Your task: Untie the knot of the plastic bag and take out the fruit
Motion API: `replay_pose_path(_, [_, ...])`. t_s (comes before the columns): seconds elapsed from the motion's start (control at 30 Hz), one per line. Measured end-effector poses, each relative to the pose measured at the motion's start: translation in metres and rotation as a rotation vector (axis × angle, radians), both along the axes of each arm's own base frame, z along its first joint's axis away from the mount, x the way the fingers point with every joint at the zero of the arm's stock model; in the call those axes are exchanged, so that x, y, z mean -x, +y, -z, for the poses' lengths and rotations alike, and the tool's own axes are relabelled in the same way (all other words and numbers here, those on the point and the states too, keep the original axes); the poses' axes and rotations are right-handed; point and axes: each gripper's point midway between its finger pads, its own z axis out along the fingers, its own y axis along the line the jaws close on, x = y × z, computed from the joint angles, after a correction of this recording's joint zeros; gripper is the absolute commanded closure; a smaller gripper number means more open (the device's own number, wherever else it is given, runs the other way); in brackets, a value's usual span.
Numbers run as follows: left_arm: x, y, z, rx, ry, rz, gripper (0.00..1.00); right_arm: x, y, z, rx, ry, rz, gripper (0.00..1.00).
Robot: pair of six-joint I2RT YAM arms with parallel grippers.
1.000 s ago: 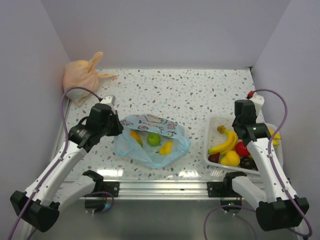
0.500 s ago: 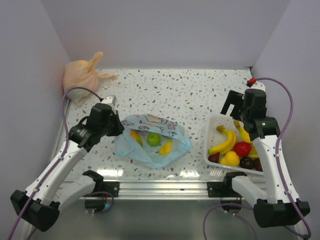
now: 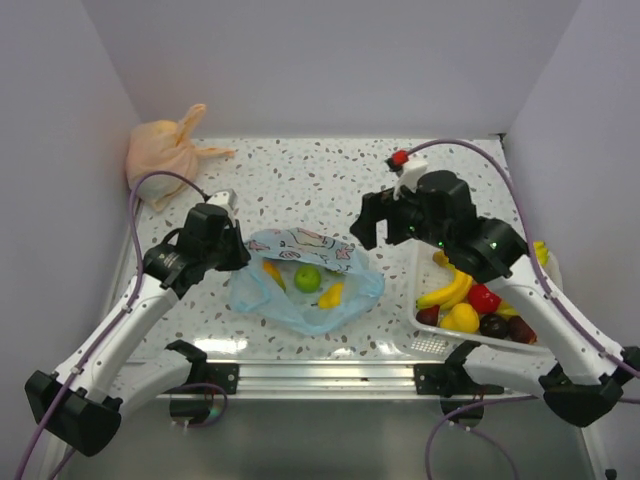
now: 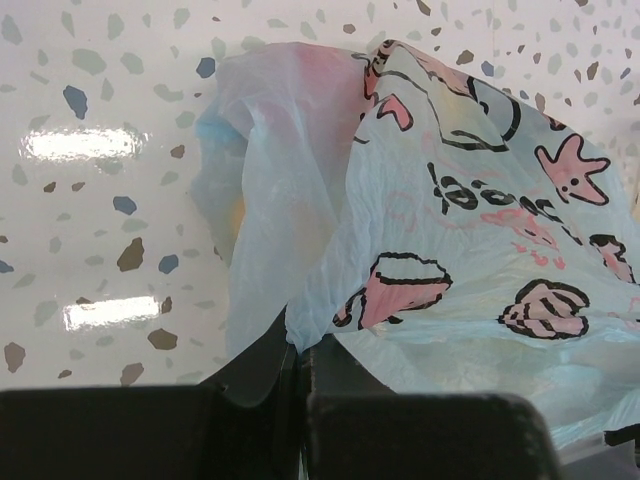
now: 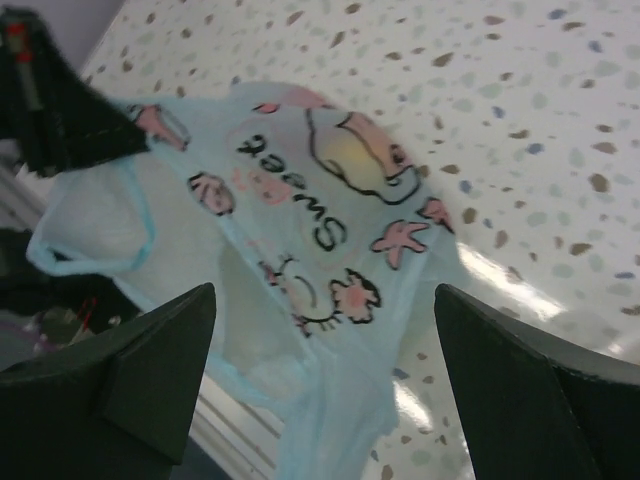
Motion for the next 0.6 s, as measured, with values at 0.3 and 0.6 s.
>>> replay_pose_path(0.3, [-0.001, -0.002, 0.001, 0.0, 0.01, 0.005, 1.0, 0.08, 0.143, 0.051, 0.09, 0.066, -0.452, 0.09])
replay_pose_path(0.6, [-0.001, -0.002, 0.002, -0.001, 0.012, 0.005, 1.0, 0.071, 0.177, 0.122, 0.193, 0.154, -0.472, 0.17])
